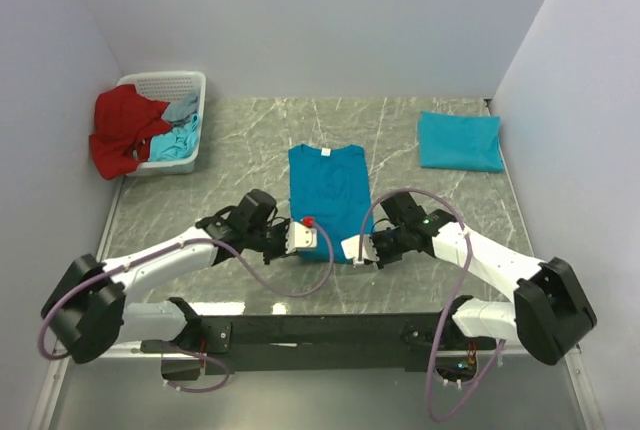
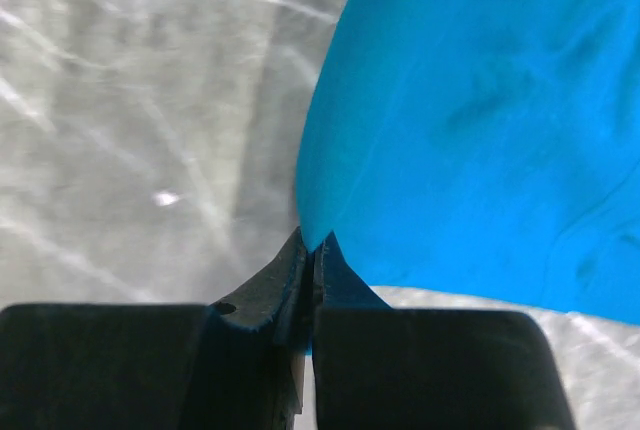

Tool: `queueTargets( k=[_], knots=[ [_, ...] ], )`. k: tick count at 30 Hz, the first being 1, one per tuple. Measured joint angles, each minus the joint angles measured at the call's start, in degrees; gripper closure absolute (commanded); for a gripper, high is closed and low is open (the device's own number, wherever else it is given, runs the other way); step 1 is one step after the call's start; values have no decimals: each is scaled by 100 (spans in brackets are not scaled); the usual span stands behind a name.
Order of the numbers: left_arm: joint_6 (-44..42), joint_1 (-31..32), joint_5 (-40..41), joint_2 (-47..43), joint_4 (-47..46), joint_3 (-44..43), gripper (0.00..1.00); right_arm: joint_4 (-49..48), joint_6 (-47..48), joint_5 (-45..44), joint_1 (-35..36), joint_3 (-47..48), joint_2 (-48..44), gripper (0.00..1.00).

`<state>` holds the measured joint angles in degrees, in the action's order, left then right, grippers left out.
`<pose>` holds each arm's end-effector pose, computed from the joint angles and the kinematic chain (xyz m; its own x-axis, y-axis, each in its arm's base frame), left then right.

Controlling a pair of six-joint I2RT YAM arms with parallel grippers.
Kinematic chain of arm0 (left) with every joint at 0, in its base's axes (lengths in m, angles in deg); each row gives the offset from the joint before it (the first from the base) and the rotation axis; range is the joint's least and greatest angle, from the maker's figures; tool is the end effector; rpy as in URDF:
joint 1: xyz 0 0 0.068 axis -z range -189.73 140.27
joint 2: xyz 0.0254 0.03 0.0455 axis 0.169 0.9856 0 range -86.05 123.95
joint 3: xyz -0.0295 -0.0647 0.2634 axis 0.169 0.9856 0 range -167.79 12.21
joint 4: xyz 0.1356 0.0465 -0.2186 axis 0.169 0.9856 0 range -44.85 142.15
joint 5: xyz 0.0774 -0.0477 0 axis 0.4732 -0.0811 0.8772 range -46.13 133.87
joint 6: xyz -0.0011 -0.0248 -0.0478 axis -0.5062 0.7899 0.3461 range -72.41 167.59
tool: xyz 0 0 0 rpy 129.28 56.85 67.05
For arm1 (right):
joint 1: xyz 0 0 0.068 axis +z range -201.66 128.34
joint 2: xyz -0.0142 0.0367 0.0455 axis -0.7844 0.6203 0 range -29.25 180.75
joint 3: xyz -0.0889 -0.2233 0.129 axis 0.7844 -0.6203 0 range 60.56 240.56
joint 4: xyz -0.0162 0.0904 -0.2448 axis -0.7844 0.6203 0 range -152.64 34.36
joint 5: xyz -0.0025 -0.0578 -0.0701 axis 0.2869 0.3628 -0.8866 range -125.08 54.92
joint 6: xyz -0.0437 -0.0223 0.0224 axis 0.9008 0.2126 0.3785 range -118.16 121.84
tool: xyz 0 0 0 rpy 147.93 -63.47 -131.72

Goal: Fold and stack the t-shirts
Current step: Fold the tshirt

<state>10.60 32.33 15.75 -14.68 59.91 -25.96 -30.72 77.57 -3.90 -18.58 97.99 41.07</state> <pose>0.1700 -0.1760 0.2015 0.0561 0.6642 -0.7454 0.9909 0.0547 0.1233 0.1692 0.1322 0.1849 0.4446 -0.6999 -0.5590 -0.8955 -0.3316 -0.2969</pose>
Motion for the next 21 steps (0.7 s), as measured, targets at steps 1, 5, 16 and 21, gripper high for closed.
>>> queueTargets(
  k=[1, 5, 16, 21],
  knots=[
    [48, 11, -13, -138, 28, 57, 100, 85, -87, -4, 0, -42, -114, 100],
    [61, -83, 96, -365, -35, 131, 100, 170, -577, -98, -22, 114, -251, 100],
    [-415, -1357, 372, 1432, -437, -1794, 100, -227, -1954, -627, -1123, 3425, 1937, 100],
    [-424, -1703, 872, 2669, -872, -2997, 100, -782, -2645, -1051, -1259, 4304, 3056, 100]
  ],
)
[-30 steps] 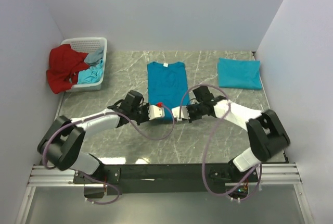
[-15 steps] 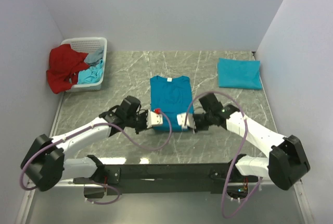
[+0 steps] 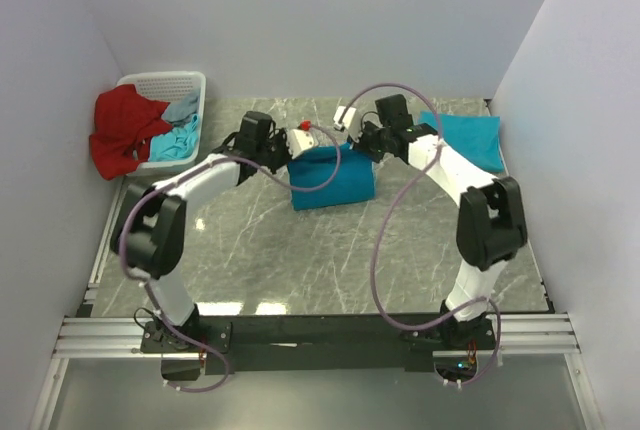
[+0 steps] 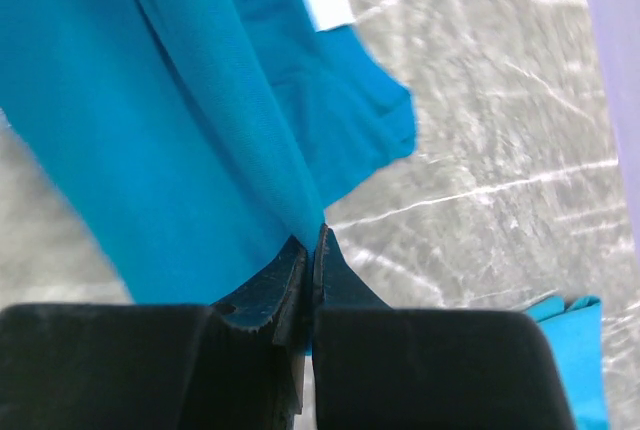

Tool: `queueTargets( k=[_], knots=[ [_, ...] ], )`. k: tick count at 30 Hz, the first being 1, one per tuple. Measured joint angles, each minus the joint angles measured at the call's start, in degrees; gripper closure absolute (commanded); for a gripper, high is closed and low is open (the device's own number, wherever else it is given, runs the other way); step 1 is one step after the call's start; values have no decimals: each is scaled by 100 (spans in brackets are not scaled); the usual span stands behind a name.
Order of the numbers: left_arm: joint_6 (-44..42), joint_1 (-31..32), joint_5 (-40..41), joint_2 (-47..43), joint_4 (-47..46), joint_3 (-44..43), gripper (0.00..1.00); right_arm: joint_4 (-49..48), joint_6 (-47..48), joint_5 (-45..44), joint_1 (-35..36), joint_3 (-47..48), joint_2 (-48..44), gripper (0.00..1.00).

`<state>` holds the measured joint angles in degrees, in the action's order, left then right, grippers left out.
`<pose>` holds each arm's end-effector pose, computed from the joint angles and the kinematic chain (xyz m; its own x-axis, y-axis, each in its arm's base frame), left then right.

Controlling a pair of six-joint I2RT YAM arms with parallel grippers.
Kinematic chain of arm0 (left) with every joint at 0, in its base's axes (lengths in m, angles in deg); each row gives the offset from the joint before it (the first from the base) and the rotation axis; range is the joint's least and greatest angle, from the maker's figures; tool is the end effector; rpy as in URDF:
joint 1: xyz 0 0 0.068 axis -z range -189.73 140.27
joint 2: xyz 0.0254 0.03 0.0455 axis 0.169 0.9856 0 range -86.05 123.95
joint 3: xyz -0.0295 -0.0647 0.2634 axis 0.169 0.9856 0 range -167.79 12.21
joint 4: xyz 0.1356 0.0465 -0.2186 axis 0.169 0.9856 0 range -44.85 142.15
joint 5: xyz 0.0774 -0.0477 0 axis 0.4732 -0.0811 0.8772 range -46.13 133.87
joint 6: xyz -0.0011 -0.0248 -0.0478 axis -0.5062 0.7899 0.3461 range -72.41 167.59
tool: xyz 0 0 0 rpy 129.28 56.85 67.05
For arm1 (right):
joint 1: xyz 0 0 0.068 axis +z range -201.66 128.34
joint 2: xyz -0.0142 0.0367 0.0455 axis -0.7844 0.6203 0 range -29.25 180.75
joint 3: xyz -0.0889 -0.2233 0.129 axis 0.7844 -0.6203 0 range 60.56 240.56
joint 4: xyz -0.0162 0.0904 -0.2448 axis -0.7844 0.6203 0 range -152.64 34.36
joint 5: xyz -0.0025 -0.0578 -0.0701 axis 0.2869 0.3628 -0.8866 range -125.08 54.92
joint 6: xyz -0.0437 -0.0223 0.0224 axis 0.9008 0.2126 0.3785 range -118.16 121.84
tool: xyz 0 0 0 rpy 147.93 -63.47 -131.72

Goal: Fold and stack the t-shirts
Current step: Fold the tshirt

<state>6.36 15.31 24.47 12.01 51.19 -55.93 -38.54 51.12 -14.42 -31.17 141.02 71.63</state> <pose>0.3450 -0.1743 0.2416 0.0235 0.6752 -0.7372 0.8342 0.3932 0.3867 0.3674 0.1507 0.2682 -0.0017 -0.7576 -0.6527 -0.8652 0.3283 -0.3789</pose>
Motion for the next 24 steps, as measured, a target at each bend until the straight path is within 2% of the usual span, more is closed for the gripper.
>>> queueTargets(
  k=[8, 19, 24],
  knots=[
    [146, -216, 629, 1349, -372, -914, 100, -767, -772, -590, 2, 608, 1113, 100],
    [302, -304, 935, 1777, -424, -1532, 99, -874, -1104, -1001, 7, 1456, 1810, 100],
    [407, -328, 984, 2083, -428, -1740, 92, -901, -1204, -1169, 37, 1569, 1976, 100]
  ],
)
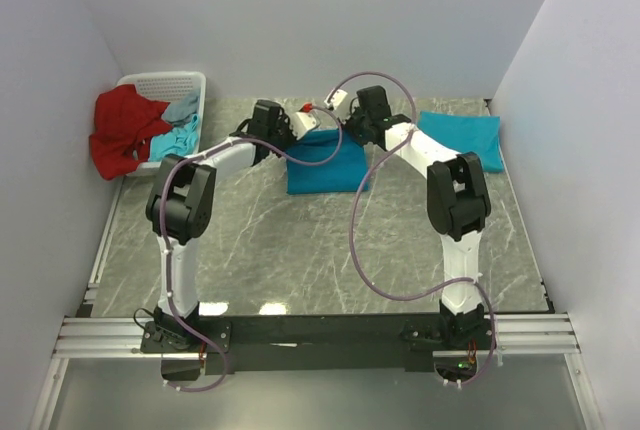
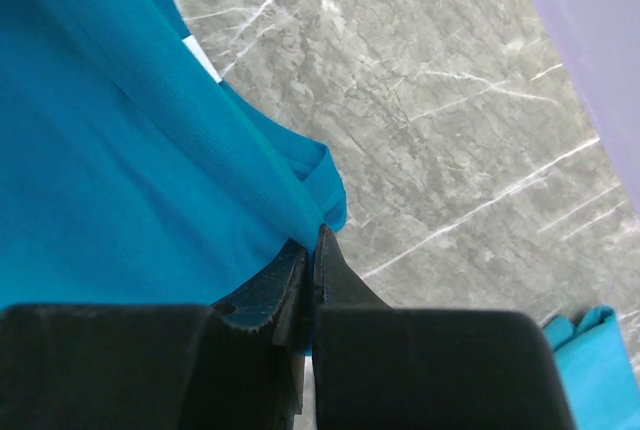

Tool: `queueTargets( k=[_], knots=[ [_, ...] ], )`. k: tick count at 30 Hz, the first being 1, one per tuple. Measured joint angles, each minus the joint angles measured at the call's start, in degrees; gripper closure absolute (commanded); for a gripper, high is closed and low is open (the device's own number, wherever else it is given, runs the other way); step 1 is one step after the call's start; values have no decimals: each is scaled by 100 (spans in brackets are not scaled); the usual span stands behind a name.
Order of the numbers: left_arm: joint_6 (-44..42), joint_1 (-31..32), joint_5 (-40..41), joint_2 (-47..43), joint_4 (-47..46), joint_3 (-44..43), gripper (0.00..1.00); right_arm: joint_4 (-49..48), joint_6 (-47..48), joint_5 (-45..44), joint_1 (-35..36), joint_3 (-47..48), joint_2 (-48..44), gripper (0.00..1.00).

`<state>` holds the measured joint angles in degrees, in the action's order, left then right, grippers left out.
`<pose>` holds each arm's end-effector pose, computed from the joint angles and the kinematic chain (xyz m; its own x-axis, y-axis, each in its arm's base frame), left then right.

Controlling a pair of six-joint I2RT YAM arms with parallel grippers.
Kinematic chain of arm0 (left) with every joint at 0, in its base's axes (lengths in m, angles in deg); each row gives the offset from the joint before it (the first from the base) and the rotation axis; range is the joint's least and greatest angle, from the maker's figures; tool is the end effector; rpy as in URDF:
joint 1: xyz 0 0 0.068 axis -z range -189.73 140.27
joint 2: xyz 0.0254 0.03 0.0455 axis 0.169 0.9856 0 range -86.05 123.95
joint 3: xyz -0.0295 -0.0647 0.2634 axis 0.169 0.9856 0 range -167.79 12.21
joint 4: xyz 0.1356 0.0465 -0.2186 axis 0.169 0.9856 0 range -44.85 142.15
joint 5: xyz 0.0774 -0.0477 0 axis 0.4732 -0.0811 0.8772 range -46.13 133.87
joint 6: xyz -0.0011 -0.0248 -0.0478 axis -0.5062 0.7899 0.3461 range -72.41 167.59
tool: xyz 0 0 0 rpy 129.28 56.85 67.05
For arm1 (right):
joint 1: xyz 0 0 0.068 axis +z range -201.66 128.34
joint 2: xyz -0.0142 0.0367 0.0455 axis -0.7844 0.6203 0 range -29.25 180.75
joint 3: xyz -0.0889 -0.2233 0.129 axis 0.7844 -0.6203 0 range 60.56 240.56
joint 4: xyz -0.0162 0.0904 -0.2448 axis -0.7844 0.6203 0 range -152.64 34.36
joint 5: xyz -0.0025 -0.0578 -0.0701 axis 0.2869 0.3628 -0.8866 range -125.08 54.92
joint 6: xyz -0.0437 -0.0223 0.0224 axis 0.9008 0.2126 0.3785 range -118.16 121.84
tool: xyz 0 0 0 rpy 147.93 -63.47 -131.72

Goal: Fold and stack the t-shirts
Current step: Fold the tshirt

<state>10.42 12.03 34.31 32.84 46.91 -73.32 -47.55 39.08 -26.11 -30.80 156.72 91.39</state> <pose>0.4384 -0.1814 0.1973 -0.1287 0.6929 -0.7094 0.7147 0.5607 0.4180 0.4527 0.1784 0.2241 -0.1931 -0.7132 -0.6738 -0.7297 0.5635 -0.3873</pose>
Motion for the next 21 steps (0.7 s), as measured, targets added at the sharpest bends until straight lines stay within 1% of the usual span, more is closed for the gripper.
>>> queueTargets(
  k=[2, 3, 4, 5, 6, 7, 8, 9, 12, 14, 16, 18, 21],
  knots=[
    [81, 2, 61, 107, -13, -46, 80, -39, -63, -98, 22, 37, 118, 100],
    [160, 2, 116, 177, -2, -90, 72, -57, -90, -155, 28, 55, 168, 98],
    [229, 2, 197, 223, 7, -155, 49, -92, -146, -254, 42, 79, 238, 88],
    [306, 0, 299, 306, 61, -289, 38, -107, -221, -376, 52, 98, 297, 76],
    [433, -2, 398, 400, 87, -446, 31, -142, -308, -535, 61, 118, 354, 49],
    [597, -11, 527, 501, 125, -667, 3, -208, -457, -787, 68, 149, 420, 45],
    [791, -20, 706, 608, 184, -931, 0, -286, -551, -1082, 76, 201, 485, 43],
    [1014, -26, 868, 671, 236, -1134, 1, -341, -634, -1322, 81, 267, 546, 38],
    [1674, -50, 1585, 737, 535, -1797, 1, -555, -1110, -2013, 68, 407, 660, 35],
    [2114, -81, 1847, 581, 564, -1952, 1, -608, -1414, -2184, 28, 391, 603, 34],
    [2527, -138, 1849, 188, 608, -1777, 1, -564, -1744, -2068, -55, 330, 472, 34],
    [2935, -201, 1622, -442, 708, -1294, 1, -308, -2081, -1596, -197, 328, 321, 34],
    [3539, -326, 914, -1357, 817, -612, 7, 304, -2579, -409, -538, 468, 186, 34]
  ],
)
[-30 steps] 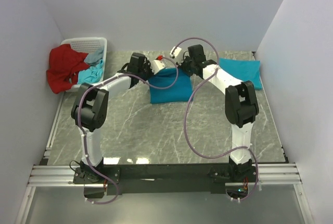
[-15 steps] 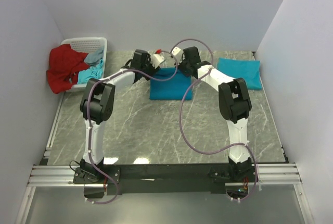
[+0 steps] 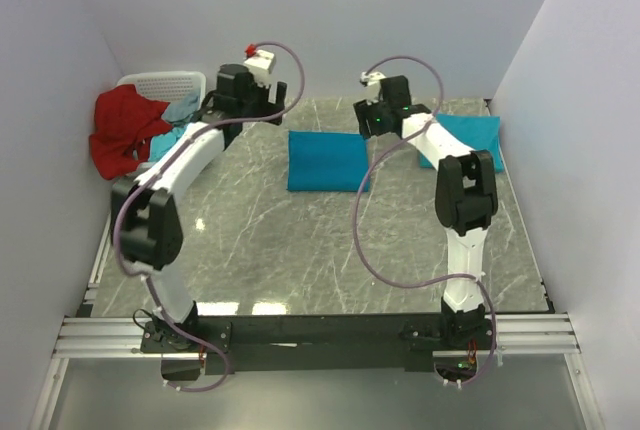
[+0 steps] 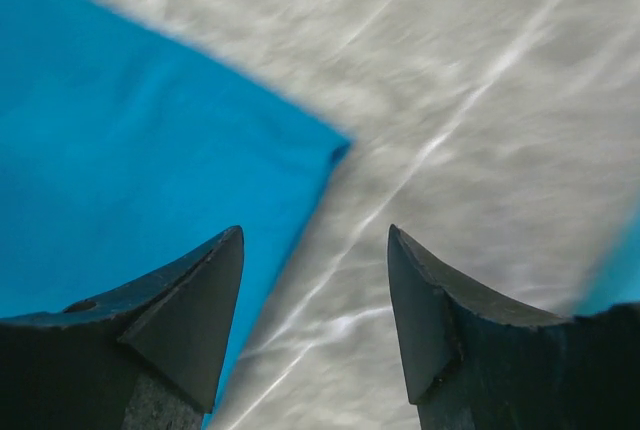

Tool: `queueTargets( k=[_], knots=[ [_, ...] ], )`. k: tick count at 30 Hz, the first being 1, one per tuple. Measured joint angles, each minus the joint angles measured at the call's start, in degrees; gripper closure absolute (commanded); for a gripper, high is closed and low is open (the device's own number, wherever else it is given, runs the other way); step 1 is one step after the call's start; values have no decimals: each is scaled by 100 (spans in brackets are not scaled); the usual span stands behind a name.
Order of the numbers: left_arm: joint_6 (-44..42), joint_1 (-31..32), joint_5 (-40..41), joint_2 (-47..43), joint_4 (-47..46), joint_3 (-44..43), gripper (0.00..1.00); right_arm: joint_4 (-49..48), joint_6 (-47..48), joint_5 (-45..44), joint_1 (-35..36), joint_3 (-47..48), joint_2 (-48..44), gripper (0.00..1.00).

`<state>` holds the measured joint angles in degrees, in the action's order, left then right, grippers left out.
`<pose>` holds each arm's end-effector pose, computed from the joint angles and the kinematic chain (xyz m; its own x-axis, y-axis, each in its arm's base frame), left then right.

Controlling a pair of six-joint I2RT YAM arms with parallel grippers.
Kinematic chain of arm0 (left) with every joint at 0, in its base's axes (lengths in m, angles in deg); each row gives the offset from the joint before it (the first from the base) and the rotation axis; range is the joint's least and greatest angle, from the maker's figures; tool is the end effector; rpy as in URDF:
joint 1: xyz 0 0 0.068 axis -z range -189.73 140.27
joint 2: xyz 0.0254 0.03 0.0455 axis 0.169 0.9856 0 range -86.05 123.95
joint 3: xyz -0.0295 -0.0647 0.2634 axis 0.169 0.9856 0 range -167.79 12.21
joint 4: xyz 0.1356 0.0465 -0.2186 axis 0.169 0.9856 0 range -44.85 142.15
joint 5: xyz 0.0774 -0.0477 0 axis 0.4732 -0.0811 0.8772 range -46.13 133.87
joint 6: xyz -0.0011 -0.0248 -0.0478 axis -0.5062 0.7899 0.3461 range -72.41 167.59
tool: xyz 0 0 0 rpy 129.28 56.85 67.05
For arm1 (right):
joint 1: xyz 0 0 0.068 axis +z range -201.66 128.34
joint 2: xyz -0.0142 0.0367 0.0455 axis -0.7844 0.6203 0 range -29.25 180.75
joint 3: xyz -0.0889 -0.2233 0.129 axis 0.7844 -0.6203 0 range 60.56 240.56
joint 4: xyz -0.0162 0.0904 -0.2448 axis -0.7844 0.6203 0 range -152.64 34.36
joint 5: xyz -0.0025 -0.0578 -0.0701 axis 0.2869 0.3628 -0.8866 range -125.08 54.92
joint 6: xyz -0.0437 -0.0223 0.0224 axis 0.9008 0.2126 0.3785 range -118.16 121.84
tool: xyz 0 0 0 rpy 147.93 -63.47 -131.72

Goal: Fold and stack the t-shirts
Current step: Fold the tshirt

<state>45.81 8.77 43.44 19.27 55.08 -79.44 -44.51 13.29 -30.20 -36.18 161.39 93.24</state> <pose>0.4194 -0.1407 0.3247 -0.3695 0.1564 -0.9160 0.3356 0.9417 0.0255 0.4770 0.1352 0.2314 -0.5392 -0.3545 -0.7639 -0.4449 0.8901 -0.0991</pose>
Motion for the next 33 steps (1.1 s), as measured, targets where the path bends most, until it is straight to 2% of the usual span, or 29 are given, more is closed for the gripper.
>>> queueTargets(
  k=[3, 6, 10, 13, 17, 22, 28, 33],
  knots=[
    [520, -33, -868, -535, 7, 498, 16, 435, -448, 1143, -319, -39, -22, 33],
    [1036, 4, -1814, -621, -79, 990, 21, 632, -828, 1873, -511, -417, -33, 33],
    [1596, 90, -2682, -238, -107, 1554, 26, 863, -1274, 2323, -490, -927, -31, 32],
    [1786, 170, -2918, 256, -59, 1554, 27, 887, -1558, 2437, -459, -1056, -24, 31],
    [1886, 256, -2920, 824, 79, 1552, 29, 765, -1961, 2531, -448, -1106, 24, 30],
    [1923, 306, -2455, 1078, 452, 1316, 35, 540, -2391, 2706, -452, -1073, 175, 29],
    [1902, 407, -1716, 1080, 791, 1134, 33, 437, -2712, 2813, -518, -743, 424, 29],
    [1834, 483, -1561, 1078, 946, 1032, 29, 345, -2966, 2879, -651, -719, 452, 25]
  ],
)
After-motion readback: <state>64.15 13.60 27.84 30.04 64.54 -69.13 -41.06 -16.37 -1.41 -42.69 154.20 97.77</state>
